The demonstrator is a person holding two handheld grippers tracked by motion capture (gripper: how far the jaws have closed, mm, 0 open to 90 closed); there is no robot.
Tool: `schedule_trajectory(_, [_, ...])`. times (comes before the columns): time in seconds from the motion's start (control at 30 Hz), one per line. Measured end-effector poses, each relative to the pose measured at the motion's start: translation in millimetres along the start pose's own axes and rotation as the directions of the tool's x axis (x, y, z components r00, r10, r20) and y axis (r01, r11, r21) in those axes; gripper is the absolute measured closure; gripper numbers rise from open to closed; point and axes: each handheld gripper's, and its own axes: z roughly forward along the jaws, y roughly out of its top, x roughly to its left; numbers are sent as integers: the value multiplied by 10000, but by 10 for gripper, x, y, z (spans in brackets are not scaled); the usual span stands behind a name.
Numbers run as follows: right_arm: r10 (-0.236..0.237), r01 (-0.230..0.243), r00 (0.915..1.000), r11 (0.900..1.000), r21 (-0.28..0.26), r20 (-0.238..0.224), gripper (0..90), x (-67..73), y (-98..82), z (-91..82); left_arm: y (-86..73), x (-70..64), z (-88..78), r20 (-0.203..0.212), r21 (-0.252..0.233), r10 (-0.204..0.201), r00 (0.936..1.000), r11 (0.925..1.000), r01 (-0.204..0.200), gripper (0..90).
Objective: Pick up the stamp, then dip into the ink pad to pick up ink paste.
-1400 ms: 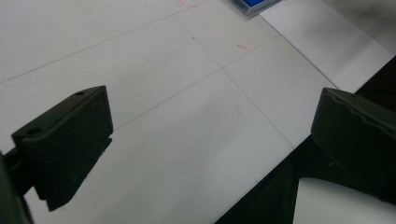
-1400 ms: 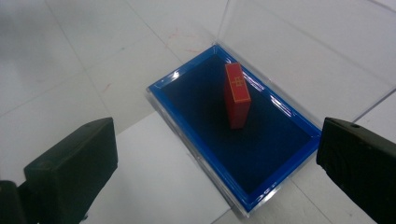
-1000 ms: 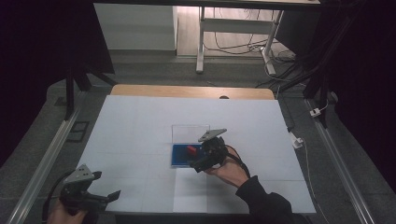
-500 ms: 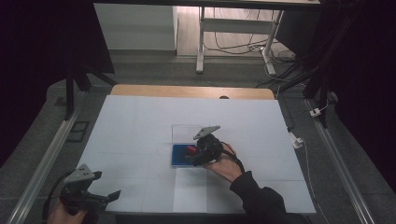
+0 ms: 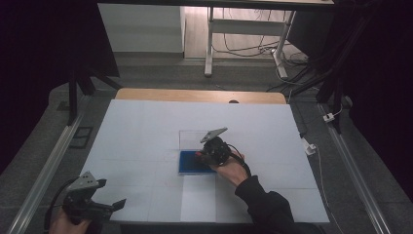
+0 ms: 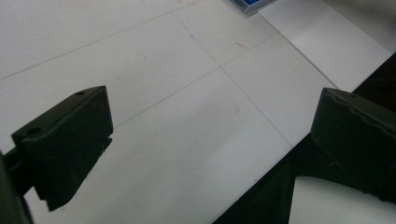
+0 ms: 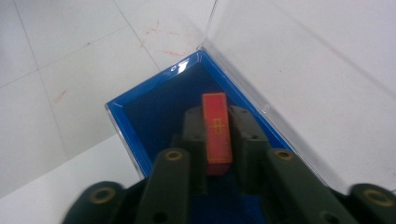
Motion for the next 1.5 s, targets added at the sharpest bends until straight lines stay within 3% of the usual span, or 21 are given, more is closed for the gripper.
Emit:
schedule_trajectory(0.2, [-283, 283, 9995, 9996, 34, 128, 798, 15, 11, -1, -1, 1, -1, 23, -8, 4, 10000, 10000, -4, 0])
schedule_trajectory(0.43, [-618, 618, 9980, 9981, -28, -99, 799, 46, 33, -106, -4, -1, -6, 60, -40, 51, 10000, 10000, -51, 0])
schedule_trajectory(0.6, [-488, 483, 9984, 9987, -190, -276, 800, 65, 30, -173, -5, 0, -6, 82, -42, 45, 10000, 10000, -45, 0])
schedule_trajectory(0.97, [-174, 164, 9997, 9982, -579, -179, 800, 67, 42, -394, 0, -7, -3, 66, -3, 82, 9999, 10000, -82, 0])
schedule_trajectory(1.3, [-114, 106, 9996, 9993, -363, -240, 799, 23, 46, -378, 2, -2, 2, 101, 5, 67, 9999, 10000, -67, 0])
schedule_trajectory(1.37, [70, -87, 9994, 9988, -481, -351, 800, -21, 36, -369, 2, -3, 4, 97, 16, 70, 9999, 10000, -70, 0])
schedule_trajectory(1.5, [99, -97, 9999, 9985, -543, 40, 800, -81, 13, -354, 4, -2, 6, 131, 34, 59, 9999, 10000, -60, 0])
